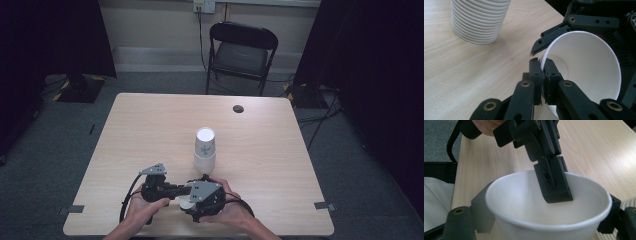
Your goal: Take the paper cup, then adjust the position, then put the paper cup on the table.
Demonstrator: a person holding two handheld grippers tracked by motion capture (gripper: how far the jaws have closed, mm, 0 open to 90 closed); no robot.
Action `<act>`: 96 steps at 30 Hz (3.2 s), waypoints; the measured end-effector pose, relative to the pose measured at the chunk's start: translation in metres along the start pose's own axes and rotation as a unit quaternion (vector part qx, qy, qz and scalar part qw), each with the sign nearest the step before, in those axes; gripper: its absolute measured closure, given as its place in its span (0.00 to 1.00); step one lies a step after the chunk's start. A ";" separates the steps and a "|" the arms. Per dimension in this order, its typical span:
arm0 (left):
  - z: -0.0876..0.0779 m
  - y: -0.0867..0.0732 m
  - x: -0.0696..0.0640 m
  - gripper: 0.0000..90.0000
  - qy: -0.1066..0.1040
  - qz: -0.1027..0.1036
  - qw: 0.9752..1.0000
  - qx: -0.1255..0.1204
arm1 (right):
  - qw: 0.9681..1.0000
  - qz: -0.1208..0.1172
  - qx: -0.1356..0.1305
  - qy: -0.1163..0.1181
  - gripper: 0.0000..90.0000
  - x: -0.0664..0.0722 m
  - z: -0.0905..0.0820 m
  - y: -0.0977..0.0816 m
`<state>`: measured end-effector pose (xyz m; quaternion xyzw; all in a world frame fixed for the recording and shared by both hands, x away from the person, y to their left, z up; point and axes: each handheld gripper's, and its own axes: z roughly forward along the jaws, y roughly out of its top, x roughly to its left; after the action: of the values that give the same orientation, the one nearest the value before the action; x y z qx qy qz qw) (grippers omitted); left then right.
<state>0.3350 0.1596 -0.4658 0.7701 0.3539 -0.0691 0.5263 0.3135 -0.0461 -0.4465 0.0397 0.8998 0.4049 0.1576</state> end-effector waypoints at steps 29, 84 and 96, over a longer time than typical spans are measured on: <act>-0.010 -0.001 -0.002 0.80 0.009 0.016 0.999 -0.032 | 0.999 0.029 -0.019 -0.005 0.29 -0.006 -0.007 -0.004; -0.044 -0.001 0.012 0.17 0.173 0.098 0.978 -0.062 | 0.972 0.202 -0.067 -0.100 0.32 -0.067 -0.073 -0.043; -0.046 -0.003 0.021 0.17 0.182 0.091 0.978 -0.050 | 0.962 0.222 -0.081 -0.137 0.33 -0.089 -0.088 -0.048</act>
<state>0.3366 0.2091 -0.4580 0.7715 0.3750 0.1381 0.4951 0.3728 -0.1586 -0.4046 0.2802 0.8026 0.4919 0.1879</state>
